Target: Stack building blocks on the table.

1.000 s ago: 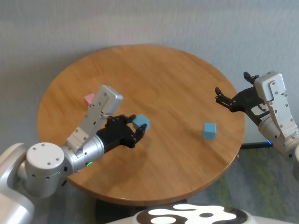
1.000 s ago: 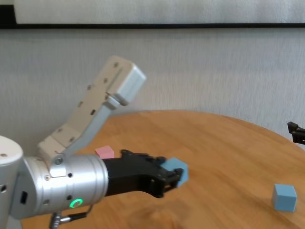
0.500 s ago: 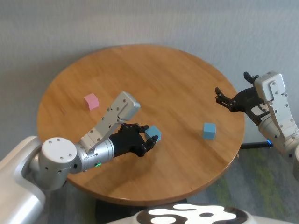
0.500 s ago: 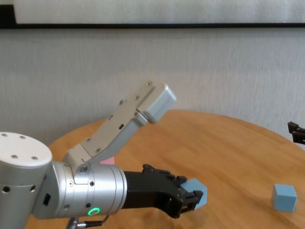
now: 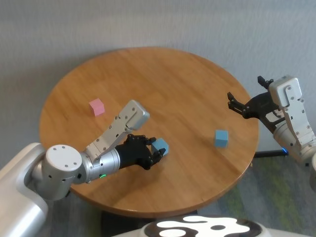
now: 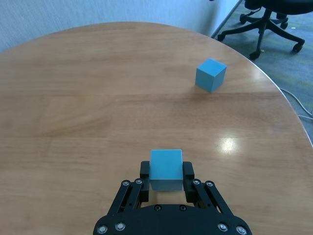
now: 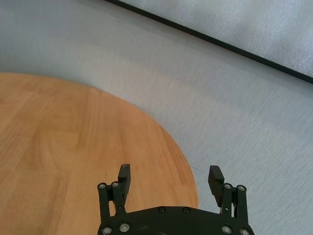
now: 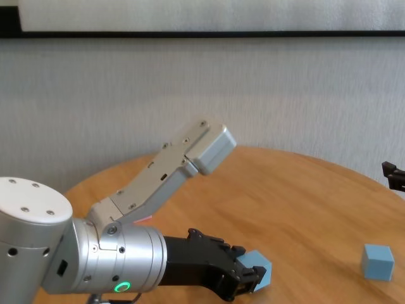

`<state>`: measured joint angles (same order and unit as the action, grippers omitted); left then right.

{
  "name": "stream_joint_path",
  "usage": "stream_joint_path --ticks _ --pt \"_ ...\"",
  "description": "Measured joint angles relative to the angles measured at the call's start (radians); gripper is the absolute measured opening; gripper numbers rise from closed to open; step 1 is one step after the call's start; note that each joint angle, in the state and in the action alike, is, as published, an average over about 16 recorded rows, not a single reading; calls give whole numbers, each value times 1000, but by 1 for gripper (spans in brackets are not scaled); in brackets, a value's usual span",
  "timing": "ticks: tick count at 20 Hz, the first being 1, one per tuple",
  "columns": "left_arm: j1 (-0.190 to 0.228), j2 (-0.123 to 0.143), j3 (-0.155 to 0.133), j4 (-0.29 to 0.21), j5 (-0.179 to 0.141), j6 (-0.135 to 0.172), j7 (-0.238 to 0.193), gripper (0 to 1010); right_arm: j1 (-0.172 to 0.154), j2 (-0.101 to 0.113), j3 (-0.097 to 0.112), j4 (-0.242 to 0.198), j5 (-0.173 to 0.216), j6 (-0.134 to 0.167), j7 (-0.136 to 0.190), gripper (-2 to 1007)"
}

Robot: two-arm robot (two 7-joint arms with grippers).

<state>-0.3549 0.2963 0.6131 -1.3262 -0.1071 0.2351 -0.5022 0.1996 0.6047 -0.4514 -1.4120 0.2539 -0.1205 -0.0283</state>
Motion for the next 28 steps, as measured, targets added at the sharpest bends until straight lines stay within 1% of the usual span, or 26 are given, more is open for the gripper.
stream_joint_path --ticks 9,14,18,22,25,28 --pt "0 0 2 3 4 9 2 407 0 0 0 0 0 0 0 1005" --pt "1 0 1 3 3 9 0 440 0 0 0 0 0 0 0 1005" --pt "5 2 -2 -3 -2 8 -2 507 0 0 0 0 0 0 0 1005" --pt "15 8 -11 -21 -13 3 -4 603 0 0 0 0 0 0 0 1005" --pt "28 14 -24 -43 -27 -4 -1 692 0 0 0 0 0 0 0 1005" --pt "47 22 -45 -73 -46 -17 13 785 0 0 0 0 0 0 0 1005"
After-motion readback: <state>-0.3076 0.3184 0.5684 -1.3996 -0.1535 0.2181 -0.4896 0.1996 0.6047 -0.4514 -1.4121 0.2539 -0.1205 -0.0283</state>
